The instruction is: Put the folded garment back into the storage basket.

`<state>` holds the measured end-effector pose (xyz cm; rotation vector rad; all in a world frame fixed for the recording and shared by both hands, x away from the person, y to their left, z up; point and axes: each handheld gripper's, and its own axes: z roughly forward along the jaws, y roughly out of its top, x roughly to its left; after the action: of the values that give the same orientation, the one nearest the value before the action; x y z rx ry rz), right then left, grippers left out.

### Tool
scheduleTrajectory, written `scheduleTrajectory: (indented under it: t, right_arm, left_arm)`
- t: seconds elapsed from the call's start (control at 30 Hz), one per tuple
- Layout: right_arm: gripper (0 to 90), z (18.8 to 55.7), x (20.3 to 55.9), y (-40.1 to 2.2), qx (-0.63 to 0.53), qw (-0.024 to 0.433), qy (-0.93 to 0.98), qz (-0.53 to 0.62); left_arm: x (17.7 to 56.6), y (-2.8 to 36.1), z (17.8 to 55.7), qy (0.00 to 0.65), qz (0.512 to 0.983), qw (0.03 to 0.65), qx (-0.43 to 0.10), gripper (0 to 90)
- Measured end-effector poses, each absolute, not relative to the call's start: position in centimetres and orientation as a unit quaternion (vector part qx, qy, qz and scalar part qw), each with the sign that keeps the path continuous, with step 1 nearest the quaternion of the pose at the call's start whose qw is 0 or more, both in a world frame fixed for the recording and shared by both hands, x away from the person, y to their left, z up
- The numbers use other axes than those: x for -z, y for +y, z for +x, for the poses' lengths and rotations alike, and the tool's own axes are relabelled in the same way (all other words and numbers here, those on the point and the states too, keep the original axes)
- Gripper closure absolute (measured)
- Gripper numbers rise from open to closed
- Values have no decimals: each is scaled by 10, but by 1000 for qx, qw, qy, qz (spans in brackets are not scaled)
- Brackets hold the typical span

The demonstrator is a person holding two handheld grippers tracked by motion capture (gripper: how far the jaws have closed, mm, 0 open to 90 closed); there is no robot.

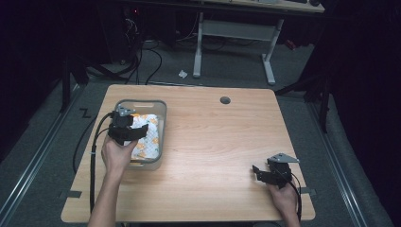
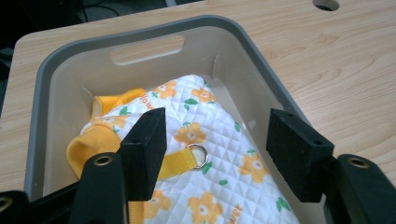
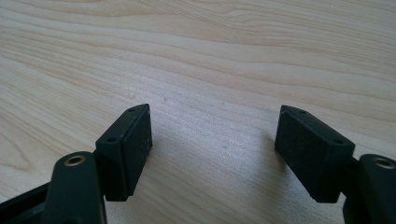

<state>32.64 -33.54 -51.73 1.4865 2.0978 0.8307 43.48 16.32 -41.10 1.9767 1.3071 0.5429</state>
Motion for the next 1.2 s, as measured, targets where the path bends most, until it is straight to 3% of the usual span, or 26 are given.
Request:
scheduleTrajectory:
  t: [1.2]
  right_arm:
    - [276, 326, 517, -335, -300, 218, 757, 538]
  left_arm:
    - [396, 130, 406, 455, 773, 393, -203, 357]
